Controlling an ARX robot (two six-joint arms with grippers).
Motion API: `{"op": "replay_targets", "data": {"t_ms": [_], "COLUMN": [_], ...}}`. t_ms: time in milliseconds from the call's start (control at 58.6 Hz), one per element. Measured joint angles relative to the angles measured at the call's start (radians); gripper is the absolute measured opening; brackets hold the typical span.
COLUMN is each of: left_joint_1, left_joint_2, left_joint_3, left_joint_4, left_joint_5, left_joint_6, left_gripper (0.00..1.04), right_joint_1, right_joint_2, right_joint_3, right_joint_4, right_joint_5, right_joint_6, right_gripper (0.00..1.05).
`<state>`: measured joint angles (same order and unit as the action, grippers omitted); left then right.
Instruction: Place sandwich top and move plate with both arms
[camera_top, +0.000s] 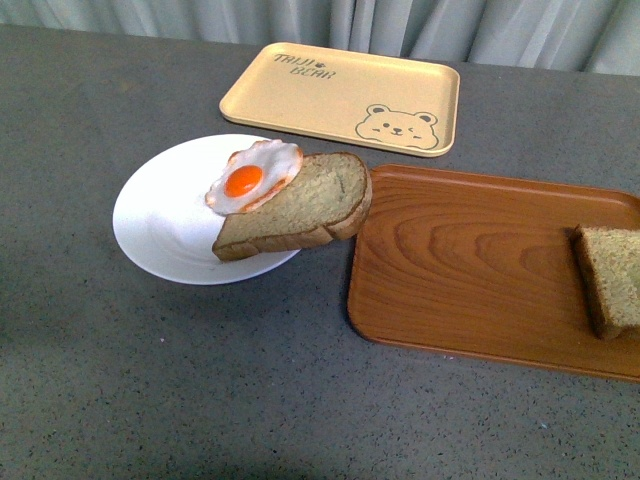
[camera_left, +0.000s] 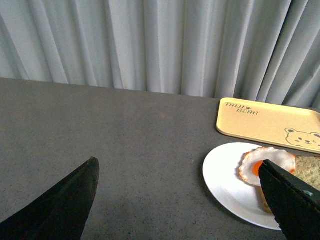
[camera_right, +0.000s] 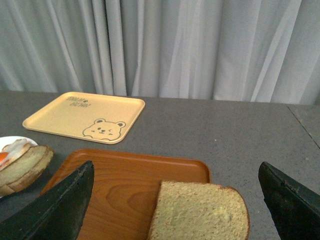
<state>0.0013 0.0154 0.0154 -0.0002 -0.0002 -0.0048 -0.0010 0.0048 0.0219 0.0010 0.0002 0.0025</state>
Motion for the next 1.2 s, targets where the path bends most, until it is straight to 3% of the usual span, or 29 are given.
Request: {"op": "replay_targets", "data": {"t_ms": [837,905,939,1042,1195], "left_joint_1": [0.000,0.000,0.000,0.000,0.000], "left_joint_2": [0.000,0.000,0.000,0.000,0.000], "left_joint_3": [0.000,0.000,0.000,0.000,0.000], "left_joint_4": [0.000,0.000,0.000,0.000,0.000], "left_joint_5": [0.000,0.000,0.000,0.000,0.000], "left_joint_6": [0.000,0.000,0.000,0.000,0.000], "left_gripper": [0.96,0.96,0.96,0.96,0.96], "right_joint_1": [-0.001,-0.058,-0.138,-0.418,-0.508], "right_joint_2": [0.005,0.121,0.265,0.774,1.203], "right_joint_3": [0.003,0.068,0.114,0.248,0.356], "right_joint_4": [-0.006,-0.157,-0.167,0.091,0.281], "right_joint_5": [0.000,-0.068,-0.120,-0.277,-0.327], "right_joint_6": [0.000,-0.015,-0.029,-0.039,-0.034], "right_gripper": [0.96,0.96,0.96,0.96,0.96]}}
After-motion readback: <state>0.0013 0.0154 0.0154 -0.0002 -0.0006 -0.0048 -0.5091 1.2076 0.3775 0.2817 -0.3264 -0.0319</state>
